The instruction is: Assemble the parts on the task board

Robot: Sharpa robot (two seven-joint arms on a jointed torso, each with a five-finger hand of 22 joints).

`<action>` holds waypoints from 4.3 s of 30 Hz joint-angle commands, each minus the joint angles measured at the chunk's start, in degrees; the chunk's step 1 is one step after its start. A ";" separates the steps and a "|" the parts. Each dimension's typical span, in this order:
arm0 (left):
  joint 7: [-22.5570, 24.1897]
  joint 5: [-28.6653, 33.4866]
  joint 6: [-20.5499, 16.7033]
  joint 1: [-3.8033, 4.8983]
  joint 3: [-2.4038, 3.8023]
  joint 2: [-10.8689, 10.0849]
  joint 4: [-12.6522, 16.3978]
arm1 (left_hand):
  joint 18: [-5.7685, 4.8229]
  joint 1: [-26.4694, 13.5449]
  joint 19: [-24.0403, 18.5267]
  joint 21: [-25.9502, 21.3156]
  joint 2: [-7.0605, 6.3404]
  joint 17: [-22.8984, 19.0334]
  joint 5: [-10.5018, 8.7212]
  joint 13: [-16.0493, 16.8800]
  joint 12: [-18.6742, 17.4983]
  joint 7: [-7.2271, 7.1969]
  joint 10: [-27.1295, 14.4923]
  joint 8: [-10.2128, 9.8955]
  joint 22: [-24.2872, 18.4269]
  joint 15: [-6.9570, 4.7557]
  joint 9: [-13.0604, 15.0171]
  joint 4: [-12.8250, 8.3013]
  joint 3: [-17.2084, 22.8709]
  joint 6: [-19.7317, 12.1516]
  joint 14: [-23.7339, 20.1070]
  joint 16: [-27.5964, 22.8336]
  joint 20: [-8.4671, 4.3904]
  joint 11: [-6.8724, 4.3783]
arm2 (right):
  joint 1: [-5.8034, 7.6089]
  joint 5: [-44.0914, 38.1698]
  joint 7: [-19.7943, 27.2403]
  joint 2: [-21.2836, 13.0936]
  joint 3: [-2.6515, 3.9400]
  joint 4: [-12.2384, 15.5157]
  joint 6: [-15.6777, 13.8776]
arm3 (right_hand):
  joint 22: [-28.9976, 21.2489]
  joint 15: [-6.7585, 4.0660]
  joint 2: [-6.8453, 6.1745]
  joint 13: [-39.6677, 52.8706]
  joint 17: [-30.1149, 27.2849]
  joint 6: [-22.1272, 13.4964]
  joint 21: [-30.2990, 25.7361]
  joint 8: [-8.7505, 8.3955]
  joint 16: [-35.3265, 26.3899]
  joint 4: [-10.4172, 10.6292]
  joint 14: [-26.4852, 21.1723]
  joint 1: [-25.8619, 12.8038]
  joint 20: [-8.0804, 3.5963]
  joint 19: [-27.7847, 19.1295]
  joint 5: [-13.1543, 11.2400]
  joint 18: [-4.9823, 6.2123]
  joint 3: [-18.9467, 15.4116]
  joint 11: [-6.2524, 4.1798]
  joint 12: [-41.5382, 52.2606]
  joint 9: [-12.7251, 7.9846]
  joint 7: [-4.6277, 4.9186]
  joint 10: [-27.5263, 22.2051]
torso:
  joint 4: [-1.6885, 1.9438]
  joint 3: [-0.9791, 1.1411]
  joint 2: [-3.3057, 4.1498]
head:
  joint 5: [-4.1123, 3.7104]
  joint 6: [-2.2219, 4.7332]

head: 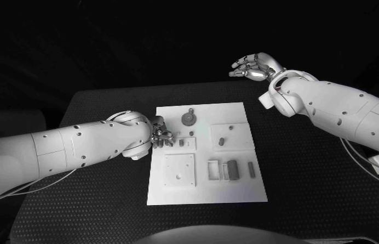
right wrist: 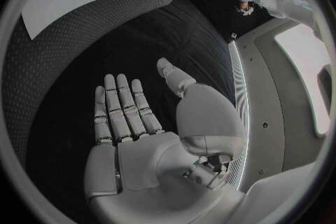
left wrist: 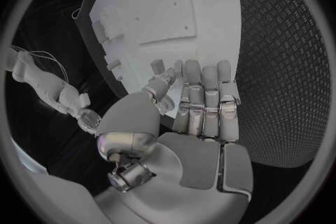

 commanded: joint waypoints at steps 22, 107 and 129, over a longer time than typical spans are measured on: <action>0.49 -0.06 0.99 -0.02 0.03 0.23 0.17 | -0.84 -5.85 0.45 -0.35 -7.43 0.33 0.24 0.18 -0.52 -0.62 2.25 0.03 0.91 -0.03 -0.51 5.70 -2.13 0.61 0.43 -0.52 -0.19 -2.34 | -0.01 -0.01 0.59 -0.04 0.01 0.14 0.48 | 0.16 0.26 -0.05 0.00 0.00 -0.47 -0.43 0.22 -0.23 0.06 0.08 -0.26 -0.04 -0.13 -0.20 -0.48 -0.21 0.06 -0.44 -0.09 3.20 0.35 | -0.01 0.02 -0.03 | -0.17 -0.01; 29.09 -22.56 -12.31 -1.44 0.32 6.92 -8.42 | -0.28 13.49 -0.51 -3.17 -11.81 -1.14 0.30 -16.27 -30.54 4.31 -8.45 -6.61 0.84 2.30 -9.10 -0.89 0.30 -8.40 0.14 -5.53 1.95 7.29 | -0.09 0.04 0.77 0.45 0.01 -0.31 0.62 | 0.39 0.27 0.00 0.01 0.03 -0.49 -0.66 0.32 -0.34 0.15 0.12 -0.24 -0.06 -0.07 -0.21 -0.49 -0.21 0.05 -0.68 -0.22 3.21 0.50 | -0.05 0.00 0.06 | -0.87 1.59; 28.94 -22.87 -9.55 -3.38 0.33 8.86 -10.79 | 0.45 12.86 0.98 -2.98 -10.96 -0.78 0.33 -18.61 -33.49 4.97 -7.78 -7.17 1.11 2.39 -10.46 -0.72 -0.10 -8.82 1.47 -5.11 2.02 7.51 | -0.09 0.04 0.79 0.45 0.01 0.05 0.60 | 0.45 0.26 0.01 0.01 0.04 -0.50 -0.72 0.35 -0.36 0.15 0.13 -0.23 -0.06 -0.05 -0.21 -0.49 -0.22 0.05 -0.74 -0.26 3.22 0.53 | -0.01 0.01 0.02 | -1.43 1.16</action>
